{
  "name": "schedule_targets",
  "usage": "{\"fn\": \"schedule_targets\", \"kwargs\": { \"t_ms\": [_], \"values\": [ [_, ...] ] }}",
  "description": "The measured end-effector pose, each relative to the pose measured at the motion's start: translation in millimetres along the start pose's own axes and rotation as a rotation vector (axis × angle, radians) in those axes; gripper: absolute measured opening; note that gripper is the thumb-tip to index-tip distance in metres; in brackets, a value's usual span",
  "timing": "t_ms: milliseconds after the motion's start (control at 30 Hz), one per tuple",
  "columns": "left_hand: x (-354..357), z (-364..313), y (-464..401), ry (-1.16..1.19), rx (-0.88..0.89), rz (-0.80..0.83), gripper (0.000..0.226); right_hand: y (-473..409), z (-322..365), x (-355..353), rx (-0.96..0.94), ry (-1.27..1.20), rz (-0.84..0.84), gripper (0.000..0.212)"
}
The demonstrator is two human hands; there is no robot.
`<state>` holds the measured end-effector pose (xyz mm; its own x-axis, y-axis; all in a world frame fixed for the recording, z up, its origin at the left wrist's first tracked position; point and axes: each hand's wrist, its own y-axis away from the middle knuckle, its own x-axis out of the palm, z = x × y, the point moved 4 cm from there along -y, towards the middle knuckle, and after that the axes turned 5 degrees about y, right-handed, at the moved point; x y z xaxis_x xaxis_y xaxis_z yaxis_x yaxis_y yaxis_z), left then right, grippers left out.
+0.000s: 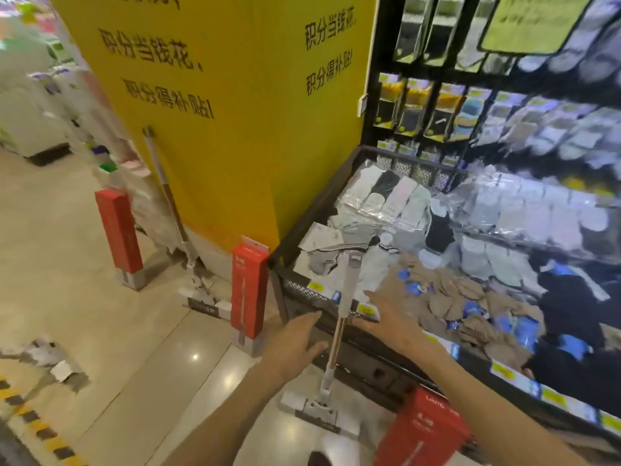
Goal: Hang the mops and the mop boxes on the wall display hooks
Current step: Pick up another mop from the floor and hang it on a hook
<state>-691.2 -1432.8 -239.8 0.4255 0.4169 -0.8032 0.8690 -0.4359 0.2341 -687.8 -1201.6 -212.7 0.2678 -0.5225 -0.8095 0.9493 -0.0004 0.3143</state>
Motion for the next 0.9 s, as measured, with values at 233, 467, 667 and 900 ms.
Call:
{"fn": "schedule_targets", "kwargs": {
  "t_ms": [233,467,667,900],
  "values": [
    [18,1,-98,0.151,0.047,0.147,0.069,-6,-26,-5,0.161,-0.171,-0.095,0.083],
    [50,17,-148,0.266,0.087,0.263,0.05,10,-16,5,0.275,-0.304,-0.083,0.072],
    [66,28,-150,0.415,0.06,0.298,0.042,14,-15,28,0.377,-0.455,-0.096,0.077],
    [77,34,-123,0.565,0.106,0.35,0.043,-5,-2,50,0.33,-0.584,-0.119,0.068]
  ]
}}
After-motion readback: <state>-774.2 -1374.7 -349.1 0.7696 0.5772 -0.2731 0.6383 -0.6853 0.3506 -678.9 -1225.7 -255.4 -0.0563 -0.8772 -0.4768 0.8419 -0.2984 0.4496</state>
